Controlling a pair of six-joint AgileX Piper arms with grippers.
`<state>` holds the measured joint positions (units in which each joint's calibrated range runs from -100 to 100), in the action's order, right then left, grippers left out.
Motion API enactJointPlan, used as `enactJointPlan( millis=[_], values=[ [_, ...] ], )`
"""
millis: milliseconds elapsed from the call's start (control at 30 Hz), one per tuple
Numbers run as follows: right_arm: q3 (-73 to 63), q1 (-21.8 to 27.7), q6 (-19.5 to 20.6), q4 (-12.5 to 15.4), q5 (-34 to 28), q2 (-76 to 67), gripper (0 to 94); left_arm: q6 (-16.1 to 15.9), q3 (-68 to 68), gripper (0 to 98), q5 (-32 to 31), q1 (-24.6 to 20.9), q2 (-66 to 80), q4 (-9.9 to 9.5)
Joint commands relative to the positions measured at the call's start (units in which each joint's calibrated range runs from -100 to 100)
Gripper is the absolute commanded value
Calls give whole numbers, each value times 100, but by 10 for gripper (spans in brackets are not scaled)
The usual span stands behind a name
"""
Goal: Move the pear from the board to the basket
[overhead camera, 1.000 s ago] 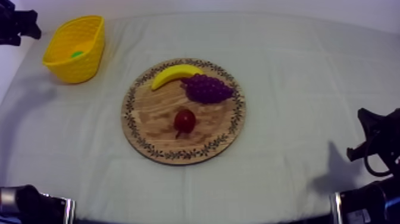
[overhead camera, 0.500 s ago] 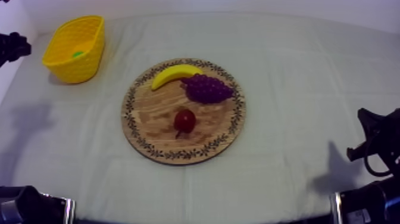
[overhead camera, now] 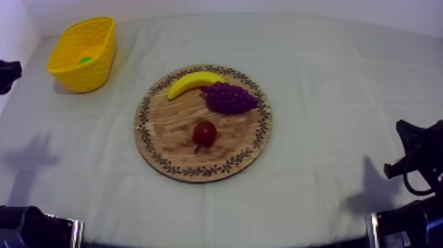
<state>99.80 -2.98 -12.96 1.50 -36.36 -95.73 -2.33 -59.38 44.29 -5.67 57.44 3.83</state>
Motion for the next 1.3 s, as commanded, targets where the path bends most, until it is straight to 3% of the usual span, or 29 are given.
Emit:
enactJointPlan(
  millis=[0,133,333,633,967,1267],
  values=[
    [-2,-1,-1,-1,-2,-3,4,104,-746,281,-598,10,458,-60],
    [-2,-1,-1,-1,-2,-3,4,439,-1488,208,-1032,24,1024,-309],
    [-2,-1,-1,-1,-2,-3,4,815,-2413,120,-1211,109,1977,-570],
    [-2,-1,-1,-1,-2,-3,4,1171,-3400,8,-1007,173,3229,-647],
    [-2,-1,-1,-1,-2,-3,4,1149,-3679,1,-349,241,4091,-649],
    [-2,-1,-1,-1,-2,-3,4,1028,-3743,1,-269,286,4224,-641]
  ],
)
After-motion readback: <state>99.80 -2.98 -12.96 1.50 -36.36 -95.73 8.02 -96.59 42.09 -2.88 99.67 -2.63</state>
